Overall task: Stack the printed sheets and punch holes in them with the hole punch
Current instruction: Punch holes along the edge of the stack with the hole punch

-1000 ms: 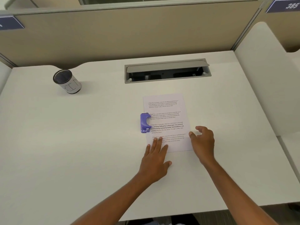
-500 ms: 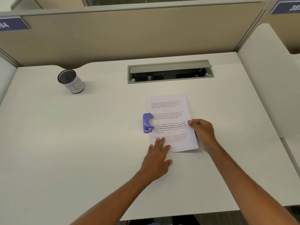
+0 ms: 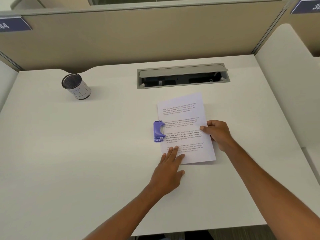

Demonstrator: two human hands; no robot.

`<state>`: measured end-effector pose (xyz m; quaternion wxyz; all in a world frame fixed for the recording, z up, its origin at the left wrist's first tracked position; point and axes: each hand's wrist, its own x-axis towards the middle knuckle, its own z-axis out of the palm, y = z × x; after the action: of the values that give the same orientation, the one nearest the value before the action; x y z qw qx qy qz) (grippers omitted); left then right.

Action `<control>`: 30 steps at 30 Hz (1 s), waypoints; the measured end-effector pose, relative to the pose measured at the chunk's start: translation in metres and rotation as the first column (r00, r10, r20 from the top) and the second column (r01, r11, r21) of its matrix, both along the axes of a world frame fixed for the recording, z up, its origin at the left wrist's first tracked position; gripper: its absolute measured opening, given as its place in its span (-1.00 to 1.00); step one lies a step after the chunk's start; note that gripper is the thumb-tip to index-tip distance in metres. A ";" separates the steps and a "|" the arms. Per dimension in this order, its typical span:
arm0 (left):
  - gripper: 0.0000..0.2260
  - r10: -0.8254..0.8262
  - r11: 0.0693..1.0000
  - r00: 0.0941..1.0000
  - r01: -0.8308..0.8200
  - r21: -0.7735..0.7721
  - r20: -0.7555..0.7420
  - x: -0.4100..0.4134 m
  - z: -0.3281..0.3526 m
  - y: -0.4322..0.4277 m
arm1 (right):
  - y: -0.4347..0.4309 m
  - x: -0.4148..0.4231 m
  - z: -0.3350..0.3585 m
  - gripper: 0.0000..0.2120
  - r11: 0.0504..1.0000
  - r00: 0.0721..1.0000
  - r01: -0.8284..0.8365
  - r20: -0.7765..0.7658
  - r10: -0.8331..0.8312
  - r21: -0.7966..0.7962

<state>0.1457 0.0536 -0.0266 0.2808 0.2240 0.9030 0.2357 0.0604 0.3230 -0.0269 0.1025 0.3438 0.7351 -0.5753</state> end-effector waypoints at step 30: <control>-0.89 0.509 0.506 0.645 -0.760 0.408 0.570 -0.143 0.042 0.037 | 0.091 0.030 0.047 -0.82 0.979 0.983 0.088 -0.145 -0.116 -0.186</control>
<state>0.0026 0.0910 0.0152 0.2497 -0.1030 0.7171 0.6425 0.0903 0.4136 0.0198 0.0458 0.3248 0.6676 -0.6684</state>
